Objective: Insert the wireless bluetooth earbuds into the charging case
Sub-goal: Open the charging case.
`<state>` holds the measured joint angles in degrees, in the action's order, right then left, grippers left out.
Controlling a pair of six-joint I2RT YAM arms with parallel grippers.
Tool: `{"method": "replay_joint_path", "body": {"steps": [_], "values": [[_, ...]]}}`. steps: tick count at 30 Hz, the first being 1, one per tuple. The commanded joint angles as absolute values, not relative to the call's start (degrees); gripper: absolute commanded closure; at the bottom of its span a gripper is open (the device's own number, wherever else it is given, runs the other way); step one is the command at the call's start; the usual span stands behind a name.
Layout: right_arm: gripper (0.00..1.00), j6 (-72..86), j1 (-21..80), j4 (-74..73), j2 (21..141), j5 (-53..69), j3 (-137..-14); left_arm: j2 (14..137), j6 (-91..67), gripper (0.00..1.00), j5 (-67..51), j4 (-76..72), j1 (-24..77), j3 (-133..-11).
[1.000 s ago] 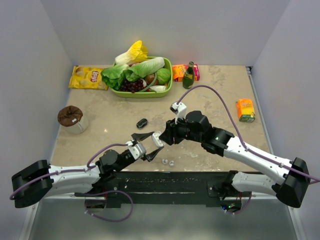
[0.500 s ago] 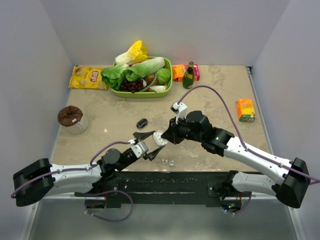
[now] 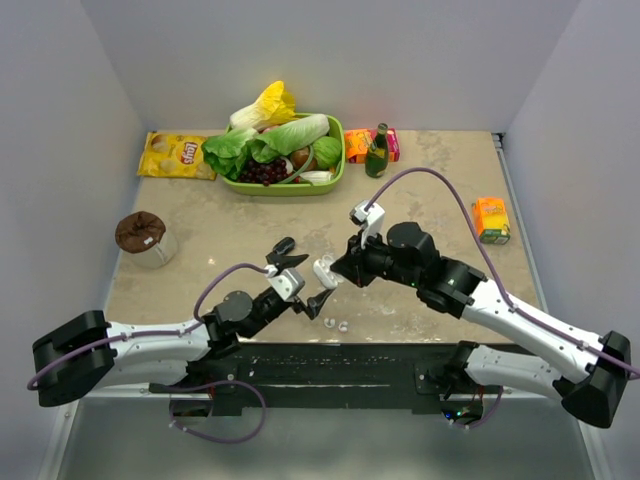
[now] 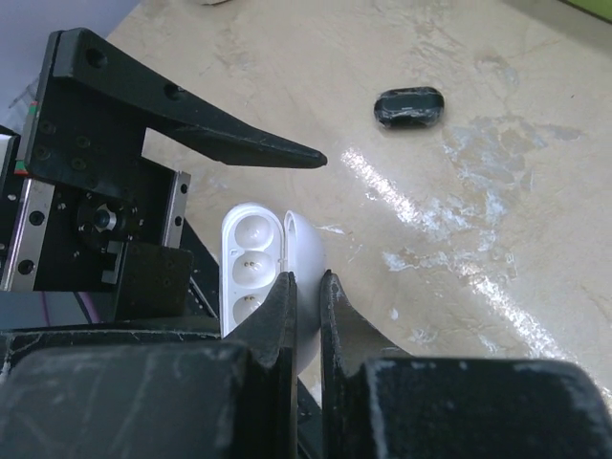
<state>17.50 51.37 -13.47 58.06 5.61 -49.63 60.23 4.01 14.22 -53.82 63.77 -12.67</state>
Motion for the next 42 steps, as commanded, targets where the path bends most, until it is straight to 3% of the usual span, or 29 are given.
{"method": "replay_joint_path", "body": {"steps": [1,8,15,18,20,21,24,42], "values": [[1.0,13.98,51.68,-15.38,54.85,2.48,-52.65,58.63,1.32,0.0,18.19,-53.36,63.46,-13.98],[1.0,7.13,51.68,-6.32,45.09,-0.97,-46.67,54.06,-9.47,0.0,2.57,-46.5,60.65,-13.71],[1.0,-2.35,54.13,-21.35,49.04,0.81,-57.12,49.23,-17.93,0.0,-18.35,-46.85,54.41,-13.8],[1.0,-5.08,58.61,-23.37,50.27,-3.32,-57.74,49.04,-17.49,0.02,-22.04,-46.15,53.88,-15.2],[1.0,-6.06,61.6,-24.69,51.58,-4.83,-57.92,49.74,-16.96,0.09,-24.07,-46.05,53.7,-16.34],[1.0,-6.41,62.66,-24.78,51.94,-5.79,-57.92,50.88,-16.88,0.18,-25.56,-45.88,53.61,-17.22],[1.0,-7.03,65.65,-25.22,52.64,-7.38,-57.66,52.64,-16.26,0.28,-27.59,-44.48,53.53,-18.28],[1.0,-8.88,68.91,-28.65,54.58,-1.68,-59.32,53.35,-17.75,0.37,-34.72,-46.32,52.65,-18.19]]}}
